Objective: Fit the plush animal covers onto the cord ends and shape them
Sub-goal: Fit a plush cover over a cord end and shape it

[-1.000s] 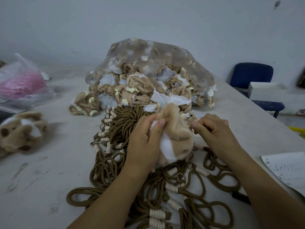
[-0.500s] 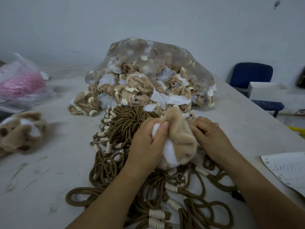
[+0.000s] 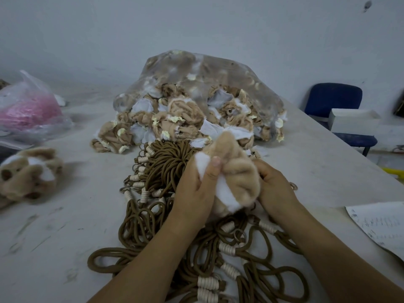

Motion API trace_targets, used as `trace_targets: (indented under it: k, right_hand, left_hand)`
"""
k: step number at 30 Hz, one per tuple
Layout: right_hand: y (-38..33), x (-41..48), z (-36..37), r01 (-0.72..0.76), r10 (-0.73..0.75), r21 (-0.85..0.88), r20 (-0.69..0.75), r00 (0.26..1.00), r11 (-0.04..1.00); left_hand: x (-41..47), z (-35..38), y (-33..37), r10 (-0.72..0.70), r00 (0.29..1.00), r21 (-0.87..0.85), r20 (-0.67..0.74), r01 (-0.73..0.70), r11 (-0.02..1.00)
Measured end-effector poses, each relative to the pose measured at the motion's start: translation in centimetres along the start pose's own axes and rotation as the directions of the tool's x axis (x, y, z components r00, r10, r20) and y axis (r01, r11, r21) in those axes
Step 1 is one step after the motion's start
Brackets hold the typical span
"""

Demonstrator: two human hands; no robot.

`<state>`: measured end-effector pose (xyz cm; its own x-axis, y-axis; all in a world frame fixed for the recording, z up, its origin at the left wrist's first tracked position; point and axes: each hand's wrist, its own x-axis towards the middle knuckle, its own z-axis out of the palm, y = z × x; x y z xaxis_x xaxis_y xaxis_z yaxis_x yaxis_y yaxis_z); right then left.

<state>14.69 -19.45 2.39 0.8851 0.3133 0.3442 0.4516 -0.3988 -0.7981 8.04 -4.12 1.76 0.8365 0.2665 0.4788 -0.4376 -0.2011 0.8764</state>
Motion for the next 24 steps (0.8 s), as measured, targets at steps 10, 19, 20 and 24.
trace_targets:
  k: [10, 19, 20, 24]
  right_hand:
    - [-0.4, 0.5, -1.5, 0.152, -0.198, -0.313, -0.121, 0.973, 0.937]
    - [-0.2, 1.0, -3.1, 0.270, -0.424, -0.577, -0.149, 0.893, 0.771]
    - [-0.3, 1.0, -3.1, 0.278, -0.435, -0.587, -0.141, 0.889, 0.760]
    - [-0.6, 0.9, -2.6, 0.283, -0.404, -0.545, -0.113, 0.908, 0.789]
  left_hand:
    - [0.2, -0.6, 0.1, -0.056, 0.997, 0.055, -0.062, 0.060, 0.997]
    - [0.3, -1.0, 0.4, -0.044, 0.998, 0.220, -0.034, 0.051, 0.974]
    - [0.3, -1.1, 0.5, -0.013, 1.000, 0.266, -0.026, 0.020, 0.964]
    - [0.1, -1.1, 0.7, 0.094, 0.995, 0.398, 0.014, -0.092, 0.913]
